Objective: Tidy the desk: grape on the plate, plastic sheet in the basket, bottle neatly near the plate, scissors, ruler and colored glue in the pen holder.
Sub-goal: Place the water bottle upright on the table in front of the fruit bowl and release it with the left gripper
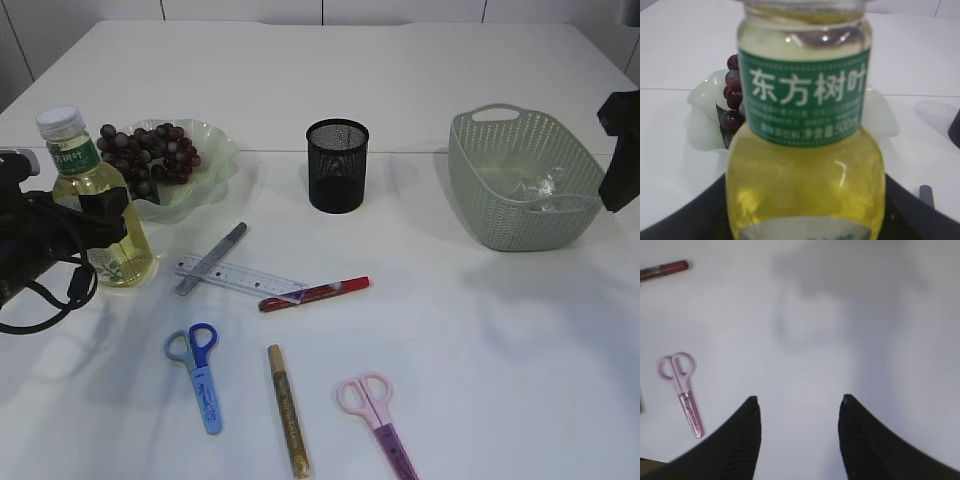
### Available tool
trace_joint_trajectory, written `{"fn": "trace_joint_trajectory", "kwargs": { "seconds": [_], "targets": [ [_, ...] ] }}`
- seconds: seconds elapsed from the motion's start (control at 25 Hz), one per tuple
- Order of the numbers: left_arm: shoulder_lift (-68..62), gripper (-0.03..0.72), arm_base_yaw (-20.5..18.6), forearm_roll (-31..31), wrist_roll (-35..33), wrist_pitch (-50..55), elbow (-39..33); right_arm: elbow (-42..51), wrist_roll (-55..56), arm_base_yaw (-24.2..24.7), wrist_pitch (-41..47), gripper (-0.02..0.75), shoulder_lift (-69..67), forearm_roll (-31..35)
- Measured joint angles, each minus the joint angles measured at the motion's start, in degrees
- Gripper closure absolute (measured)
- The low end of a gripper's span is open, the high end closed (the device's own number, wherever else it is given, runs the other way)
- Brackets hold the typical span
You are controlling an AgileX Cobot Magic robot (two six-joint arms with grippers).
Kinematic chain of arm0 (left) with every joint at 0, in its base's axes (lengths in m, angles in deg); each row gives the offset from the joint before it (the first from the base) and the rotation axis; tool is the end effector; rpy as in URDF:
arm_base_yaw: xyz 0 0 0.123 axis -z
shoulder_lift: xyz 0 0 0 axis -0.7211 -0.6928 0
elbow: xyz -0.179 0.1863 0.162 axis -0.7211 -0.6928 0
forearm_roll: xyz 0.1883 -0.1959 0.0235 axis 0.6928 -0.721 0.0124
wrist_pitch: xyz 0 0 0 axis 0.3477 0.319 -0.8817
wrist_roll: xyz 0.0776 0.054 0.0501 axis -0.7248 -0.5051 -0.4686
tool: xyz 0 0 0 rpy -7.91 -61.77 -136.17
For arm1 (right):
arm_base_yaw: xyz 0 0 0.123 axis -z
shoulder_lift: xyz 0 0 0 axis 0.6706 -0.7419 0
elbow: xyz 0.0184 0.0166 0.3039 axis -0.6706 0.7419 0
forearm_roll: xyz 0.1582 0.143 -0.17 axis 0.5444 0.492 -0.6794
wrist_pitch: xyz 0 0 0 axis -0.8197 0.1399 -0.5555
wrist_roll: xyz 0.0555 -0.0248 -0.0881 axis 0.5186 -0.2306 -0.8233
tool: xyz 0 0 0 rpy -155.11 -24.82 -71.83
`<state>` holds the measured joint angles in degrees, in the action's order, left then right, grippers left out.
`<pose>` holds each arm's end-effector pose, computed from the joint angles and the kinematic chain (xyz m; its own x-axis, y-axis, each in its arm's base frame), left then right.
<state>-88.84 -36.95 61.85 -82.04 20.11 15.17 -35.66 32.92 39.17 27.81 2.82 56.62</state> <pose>0.3560 -0.0575 0.1093 -0.2128 -0.0950 -0.9725 0.1336 0.9831 -0.1252 0.3084 0.0289 0.3246 -0.9649 -0.0585 -0.2559 -0.0907 0.9891 0.1158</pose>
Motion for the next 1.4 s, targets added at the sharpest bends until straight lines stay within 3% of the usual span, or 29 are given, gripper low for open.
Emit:
{"fn": "trace_joint_trajectory", "kwargs": {
  "seconds": [0.24,0.72,1.4],
  "targets": [
    [0.00,0.163,0.00,0.00,-0.62,0.00,0.00,0.00,0.00,0.00,0.00,0.332,0.00,0.00],
    [0.00,0.151,0.00,0.00,-6.68,0.22,0.00,0.00,0.00,0.00,0.00,0.332,0.00,0.30],
    [1.79,0.125,0.00,-0.33,-7.34,-0.72,0.00,0.00,-0.10,0.00,0.00,0.332,0.00,0.67]
  ]
}}
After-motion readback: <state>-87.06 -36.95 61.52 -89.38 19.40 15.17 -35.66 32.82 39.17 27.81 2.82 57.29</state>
